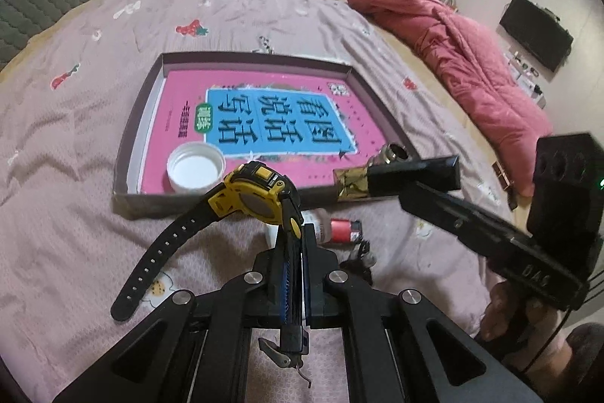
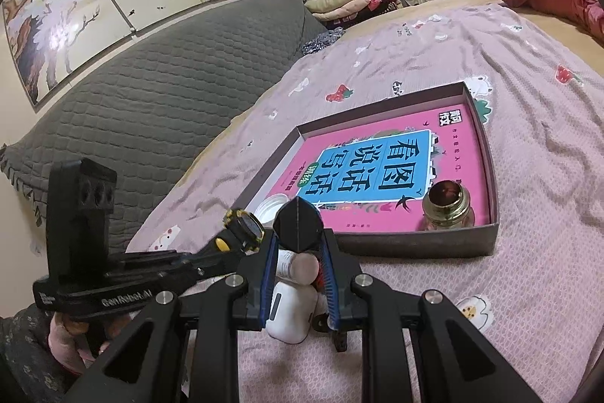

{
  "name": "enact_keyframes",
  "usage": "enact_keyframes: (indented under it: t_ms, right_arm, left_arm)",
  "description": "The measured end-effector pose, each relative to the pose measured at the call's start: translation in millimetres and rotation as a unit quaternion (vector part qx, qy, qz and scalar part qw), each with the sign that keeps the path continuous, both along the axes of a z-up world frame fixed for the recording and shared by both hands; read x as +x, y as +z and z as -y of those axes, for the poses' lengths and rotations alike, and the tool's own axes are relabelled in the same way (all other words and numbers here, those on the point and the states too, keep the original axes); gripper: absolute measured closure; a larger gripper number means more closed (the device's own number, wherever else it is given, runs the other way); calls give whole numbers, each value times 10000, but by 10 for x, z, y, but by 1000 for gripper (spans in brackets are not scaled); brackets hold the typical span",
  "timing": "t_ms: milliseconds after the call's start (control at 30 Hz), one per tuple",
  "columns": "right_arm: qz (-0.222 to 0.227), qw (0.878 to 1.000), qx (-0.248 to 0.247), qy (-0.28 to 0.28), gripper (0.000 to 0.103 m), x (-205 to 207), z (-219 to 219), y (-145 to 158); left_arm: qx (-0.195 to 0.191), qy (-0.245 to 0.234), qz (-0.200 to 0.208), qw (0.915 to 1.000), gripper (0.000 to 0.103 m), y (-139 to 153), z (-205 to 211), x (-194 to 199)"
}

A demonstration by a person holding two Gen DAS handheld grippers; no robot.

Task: Organize rigid objects
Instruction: 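Lift the yellow watch with the left tool while the right tool carries the case up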

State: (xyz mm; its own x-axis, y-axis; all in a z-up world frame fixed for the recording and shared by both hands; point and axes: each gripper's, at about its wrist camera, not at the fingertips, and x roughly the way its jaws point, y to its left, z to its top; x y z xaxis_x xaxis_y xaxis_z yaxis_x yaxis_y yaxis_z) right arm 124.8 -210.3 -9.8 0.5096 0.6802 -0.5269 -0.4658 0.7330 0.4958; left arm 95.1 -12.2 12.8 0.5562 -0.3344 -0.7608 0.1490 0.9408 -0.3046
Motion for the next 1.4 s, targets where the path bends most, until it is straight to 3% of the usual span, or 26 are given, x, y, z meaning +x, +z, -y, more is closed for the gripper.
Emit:
enact_keyframes:
  t_ms: [1000,1400]
  right_arm:
    - [303,9989,-145,-326,80,162,-26,108]
    - [389,9984,-219,-358,80,280,-52,119]
  left_arm:
    - [-132,249,351,9990,98,247,-223,278]
    - [-96,427,598,9973,98,483,-432,505]
